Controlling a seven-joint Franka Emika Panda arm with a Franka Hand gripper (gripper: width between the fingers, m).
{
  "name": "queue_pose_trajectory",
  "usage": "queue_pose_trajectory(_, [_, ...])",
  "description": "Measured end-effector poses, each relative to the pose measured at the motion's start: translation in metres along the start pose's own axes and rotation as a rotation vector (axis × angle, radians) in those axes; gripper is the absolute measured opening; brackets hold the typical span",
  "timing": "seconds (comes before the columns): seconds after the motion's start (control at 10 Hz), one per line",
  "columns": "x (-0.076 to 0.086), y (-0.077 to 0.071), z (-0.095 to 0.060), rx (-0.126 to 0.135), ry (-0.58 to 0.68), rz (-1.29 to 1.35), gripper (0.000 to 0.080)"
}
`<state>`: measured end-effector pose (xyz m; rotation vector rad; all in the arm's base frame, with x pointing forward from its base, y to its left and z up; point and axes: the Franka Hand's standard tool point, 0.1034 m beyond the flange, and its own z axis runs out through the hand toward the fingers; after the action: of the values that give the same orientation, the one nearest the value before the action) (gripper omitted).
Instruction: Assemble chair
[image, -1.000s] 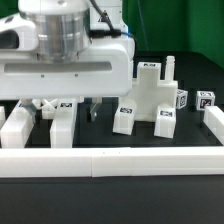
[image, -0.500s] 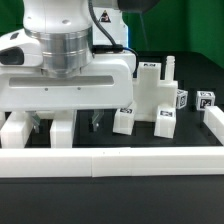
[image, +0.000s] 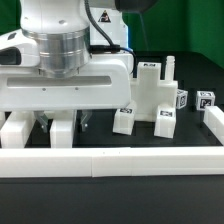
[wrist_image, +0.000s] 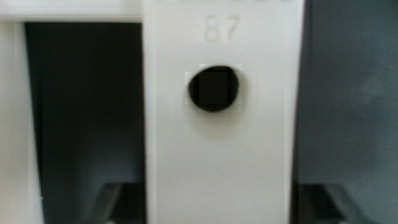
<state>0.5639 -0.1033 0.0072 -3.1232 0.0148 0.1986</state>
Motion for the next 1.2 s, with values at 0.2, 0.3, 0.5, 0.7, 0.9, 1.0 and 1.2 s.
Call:
queue_pose_trajectory(0.2, [0.000,-0.001,0.000,-0.001,0.000,-0.001,0.0282])
queue_pose_trajectory(0.3, [0.001,-0.003,0.000,-0.003,0.000,-0.007,0.0282])
queue_pose_trajectory(0.5, [0.003,-0.009,-0.008,-0.003,0.008,-0.013,0.0282])
queue_pose_trajectory(0.7, [0.001,-0.024,-0.055,-0.003,0.050,-0.050,0.0284])
queue_pose_trajectory(0.9, [-0.003,-0.027,-0.086,-0.002,0.074,-0.085,0.0284])
queue_pose_trajectory(1.0, [-0.008,-0.034,-0.112,0.010,0.100,-0.089,0.0284])
queue_pose_trajectory(1.2, [-0.014,-0.046,-0.125,0.020,0.115,-0.082,0.0284])
